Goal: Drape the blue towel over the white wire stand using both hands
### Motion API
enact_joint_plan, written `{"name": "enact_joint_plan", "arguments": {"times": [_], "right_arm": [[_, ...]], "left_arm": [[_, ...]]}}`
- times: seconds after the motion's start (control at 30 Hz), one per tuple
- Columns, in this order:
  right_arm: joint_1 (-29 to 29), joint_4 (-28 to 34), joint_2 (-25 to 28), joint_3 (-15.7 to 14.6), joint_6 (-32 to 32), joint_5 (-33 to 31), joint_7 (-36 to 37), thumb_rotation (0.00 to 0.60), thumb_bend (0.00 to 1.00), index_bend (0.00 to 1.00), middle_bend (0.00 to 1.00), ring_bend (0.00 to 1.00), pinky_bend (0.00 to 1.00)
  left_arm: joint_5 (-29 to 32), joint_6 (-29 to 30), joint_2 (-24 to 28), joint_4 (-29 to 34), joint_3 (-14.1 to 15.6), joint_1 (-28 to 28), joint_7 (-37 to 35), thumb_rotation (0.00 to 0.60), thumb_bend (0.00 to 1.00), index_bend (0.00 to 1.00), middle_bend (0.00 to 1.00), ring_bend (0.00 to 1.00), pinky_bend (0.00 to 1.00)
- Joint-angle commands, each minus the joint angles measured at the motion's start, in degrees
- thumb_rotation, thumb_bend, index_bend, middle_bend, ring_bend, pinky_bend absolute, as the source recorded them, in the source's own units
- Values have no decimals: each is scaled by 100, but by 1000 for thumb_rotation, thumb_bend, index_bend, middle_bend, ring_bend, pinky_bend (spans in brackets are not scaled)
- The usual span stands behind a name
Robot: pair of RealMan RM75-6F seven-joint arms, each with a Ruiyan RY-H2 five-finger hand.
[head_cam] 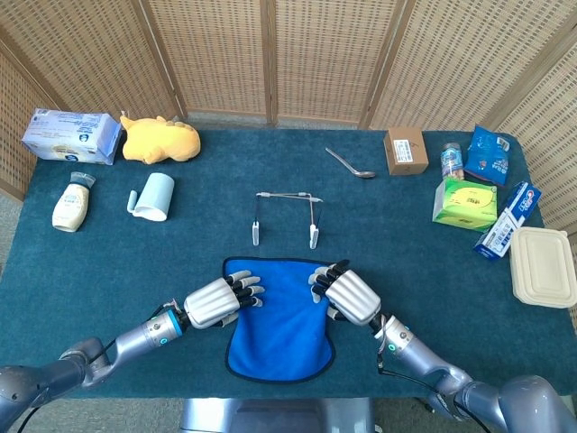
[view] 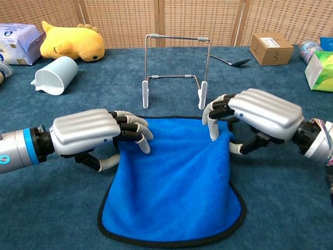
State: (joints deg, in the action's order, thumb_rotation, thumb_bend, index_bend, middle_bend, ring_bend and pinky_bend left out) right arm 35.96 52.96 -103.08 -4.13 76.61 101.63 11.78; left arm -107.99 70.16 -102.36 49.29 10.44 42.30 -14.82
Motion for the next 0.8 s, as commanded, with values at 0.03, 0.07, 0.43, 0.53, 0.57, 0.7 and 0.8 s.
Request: {"name": "enact_joint_plan", "arguments": {"times": [0.03,0.07,0.43,0.53,0.57,0.7,0.8], "right_arm": [[-3,10,9,2,3,0,-3,600,428,721,373,294,380],[-4,15,14,3,4,-1,-6,600,428,721,373,294,380],[-15,1,24,15,-7,-17,21,600,430,720,373,295,380],[-13,-18,16,14,-12,-15,28,600,429,721,374,295,380],[-12,-24,15,16,-12,-15,29,600,429,721,374,295,380],[-7,-30,16,24,-12,-17,39,600,431,728,377,296,380],[-9,-27,18,25,-3,-15,51,600,435,753,388,301,380]], "left_arm": [[48,-4,-20,29,-18,-16,3,600,705,294,220,152,141],[63,-3,-26,38,-22,-17,9,600,706,304,222,153,143],[175,60,-69,47,-70,-22,-49,600,695,566,269,194,173],[181,70,-67,42,-69,-16,-44,600,692,602,282,204,178],[185,79,-67,42,-69,-17,-48,600,691,614,291,212,182],[202,123,-54,45,-84,-24,-52,600,691,655,329,248,189],[226,142,-35,66,-98,-31,-57,600,692,679,354,274,190]]}}
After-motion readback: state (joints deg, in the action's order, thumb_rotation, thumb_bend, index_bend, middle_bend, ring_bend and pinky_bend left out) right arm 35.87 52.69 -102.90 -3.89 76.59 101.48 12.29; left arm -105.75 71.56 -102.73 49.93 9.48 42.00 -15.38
